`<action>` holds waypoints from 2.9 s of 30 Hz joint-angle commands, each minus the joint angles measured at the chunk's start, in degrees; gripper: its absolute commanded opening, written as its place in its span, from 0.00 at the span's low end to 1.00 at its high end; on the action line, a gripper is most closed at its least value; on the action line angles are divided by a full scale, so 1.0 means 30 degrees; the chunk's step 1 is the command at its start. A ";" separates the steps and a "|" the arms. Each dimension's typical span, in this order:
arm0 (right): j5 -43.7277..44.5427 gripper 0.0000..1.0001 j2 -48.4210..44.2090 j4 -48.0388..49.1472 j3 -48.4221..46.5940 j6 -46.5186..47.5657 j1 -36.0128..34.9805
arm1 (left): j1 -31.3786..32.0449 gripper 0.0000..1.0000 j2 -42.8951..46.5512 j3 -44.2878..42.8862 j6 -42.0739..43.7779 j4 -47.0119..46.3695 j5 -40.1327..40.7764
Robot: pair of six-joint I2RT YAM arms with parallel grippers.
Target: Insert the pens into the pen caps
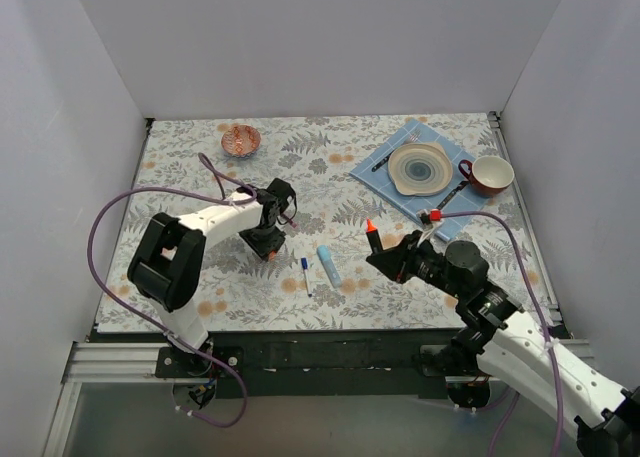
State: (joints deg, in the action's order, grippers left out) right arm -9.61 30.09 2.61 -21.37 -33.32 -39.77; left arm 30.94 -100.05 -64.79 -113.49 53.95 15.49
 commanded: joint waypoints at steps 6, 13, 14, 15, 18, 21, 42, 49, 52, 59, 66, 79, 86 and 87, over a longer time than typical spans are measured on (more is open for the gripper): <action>-0.1926 0.01 0.6255 0.5395 0.0033 -0.0289 -0.1828 | 0.2137 0.00 0.4638 -0.0580 0.2030 -0.3946 0.0553; -0.0462 0.01 1.0531 0.7741 -0.1022 -0.0232 -0.4379 | 0.3074 0.00 0.5547 -0.0550 0.2323 -0.5181 -0.0442; -0.0315 0.01 1.0857 0.7946 -0.1284 -0.0144 -0.4525 | 0.3163 0.00 0.5605 -0.0550 0.2352 -0.5327 -0.0561; -0.0198 0.01 1.1150 0.8122 -0.1344 -0.0085 -0.4614 | 0.3222 0.00 0.5722 -0.0550 0.2352 -0.5299 -0.0707; 0.0066 0.01 1.2147 0.8533 -0.1637 0.0003 -0.4586 | 0.3398 0.00 0.6014 -0.0521 0.2323 -0.5328 -0.1410; 0.0358 0.01 1.2646 0.8855 -0.1813 0.0003 -0.4586 | 0.3661 0.00 0.6541 -0.0199 0.2002 -0.5357 -0.1529; 0.1063 0.01 1.2969 0.9559 -0.2341 -0.0319 -0.4586 | 0.5331 0.00 0.7627 0.0798 0.0800 -0.6324 -0.1939; 0.1853 0.01 1.2560 0.9617 -0.2283 -0.0319 -0.4615 | 0.6239 0.00 0.7687 0.1177 0.0653 -0.6383 -0.1763; 0.2410 0.01 1.2267 0.9588 -0.2166 -0.0173 -0.4586 | 0.6561 0.00 0.7598 0.1383 0.0536 -0.6412 -0.1792; 0.2879 0.01 1.2208 1.0141 -0.2167 0.0413 -0.4615 | 0.7440 0.16 0.7627 0.1061 0.0915 -0.6383 -0.1764; 0.2412 0.01 1.1302 1.2868 -0.1259 0.1526 -0.4615 | 0.7793 0.44 0.8739 0.1178 0.1384 -0.6880 -0.1939; 0.2558 0.01 0.7640 1.2520 -0.0905 0.1967 -0.4557 | 0.7822 0.82 1.5063 0.4955 0.6187 -1.3821 -0.5865; 0.1213 0.01 0.5822 1.2399 -0.0818 0.1498 -0.4498 | 0.7822 0.85 1.7001 0.4256 0.9350 -1.3357 -0.6098; 0.0427 0.01 0.5763 1.2604 -0.0818 0.1498 -0.4469 | 0.7822 0.85 1.7060 0.4081 0.9963 -1.3269 -0.6070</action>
State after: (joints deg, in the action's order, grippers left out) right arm -4.01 49.34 37.10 -23.42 -28.60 -53.43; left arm 54.19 -50.37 -49.78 -92.03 14.96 -0.93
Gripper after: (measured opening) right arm 0.240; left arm 0.849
